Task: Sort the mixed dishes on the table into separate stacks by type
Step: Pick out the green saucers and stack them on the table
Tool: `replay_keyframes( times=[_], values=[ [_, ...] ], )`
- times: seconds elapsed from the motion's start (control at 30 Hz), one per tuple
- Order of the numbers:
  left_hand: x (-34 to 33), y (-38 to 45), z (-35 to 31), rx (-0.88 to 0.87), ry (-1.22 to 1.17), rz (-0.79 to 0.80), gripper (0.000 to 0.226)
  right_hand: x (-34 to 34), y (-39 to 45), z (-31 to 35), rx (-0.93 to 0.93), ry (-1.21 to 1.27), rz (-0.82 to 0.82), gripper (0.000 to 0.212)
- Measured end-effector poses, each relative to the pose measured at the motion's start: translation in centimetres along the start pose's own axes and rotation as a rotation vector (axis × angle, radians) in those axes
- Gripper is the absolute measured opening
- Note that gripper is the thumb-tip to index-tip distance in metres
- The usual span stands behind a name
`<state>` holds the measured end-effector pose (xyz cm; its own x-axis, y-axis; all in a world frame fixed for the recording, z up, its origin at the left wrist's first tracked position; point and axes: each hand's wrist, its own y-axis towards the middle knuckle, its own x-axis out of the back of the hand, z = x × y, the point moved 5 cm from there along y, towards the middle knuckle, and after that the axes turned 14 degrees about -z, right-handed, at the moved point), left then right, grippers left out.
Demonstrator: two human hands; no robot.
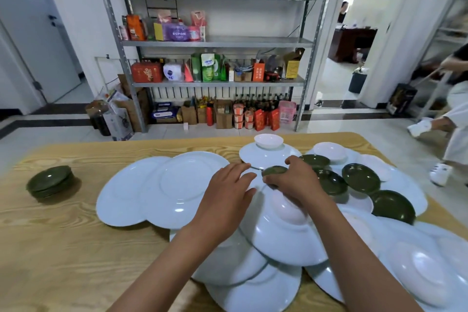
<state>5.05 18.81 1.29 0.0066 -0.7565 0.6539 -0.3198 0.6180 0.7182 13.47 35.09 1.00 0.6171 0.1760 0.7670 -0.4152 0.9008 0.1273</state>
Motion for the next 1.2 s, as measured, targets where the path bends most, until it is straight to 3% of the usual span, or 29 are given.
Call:
replay_keyframes(
  times=[0.13,0.27,0.4,0.47,0.7,0.9,1.0,1.2],
  values=[
    [0.2,0.1,0.2,0.023,-0.028,0.007,0.028,0.0,0.3,0.1,-0.074,0.144,-0.032,0.047],
    [0.6,0.3,0.5,0.066,-0.065,0.009,0.028,-0.8,0.9,-0.1,-0.183,0.428,0.014,0.055],
    [1.2,0.4,0.7,0.129,-0.103,0.016,0.035,1.0,0.8,2.0,-0.132,0.352,-0.050,0.058],
    [1.9,0.6,0.8,0.189,-0.110,0.003,0.038,1.2,0.4,3.6,-0.105,0.454,-0.068,0.055],
    [5.2,-0.1,2.7,0.365,-0.110,-0.175,0.040,-2.4,-4.1,10.6,-0.132,0.882,0.292,0.057],
    [9.4,-2.4,6.0,0.389,-0.041,-0.365,0.013,-6.5,-8.0,15.4,-0.117,0.966,0.434,0.049],
    [11.5,-3.8,7.7,0.377,0.001,-0.405,0.016,-8.5,-9.9,17.5,-0.101,0.973,0.501,0.042],
    [16.0,-7.8,13.1,0.415,0.085,-0.478,0.017,-13.3,-13.1,22.0,-0.089,0.952,0.611,0.048]
  ],
)
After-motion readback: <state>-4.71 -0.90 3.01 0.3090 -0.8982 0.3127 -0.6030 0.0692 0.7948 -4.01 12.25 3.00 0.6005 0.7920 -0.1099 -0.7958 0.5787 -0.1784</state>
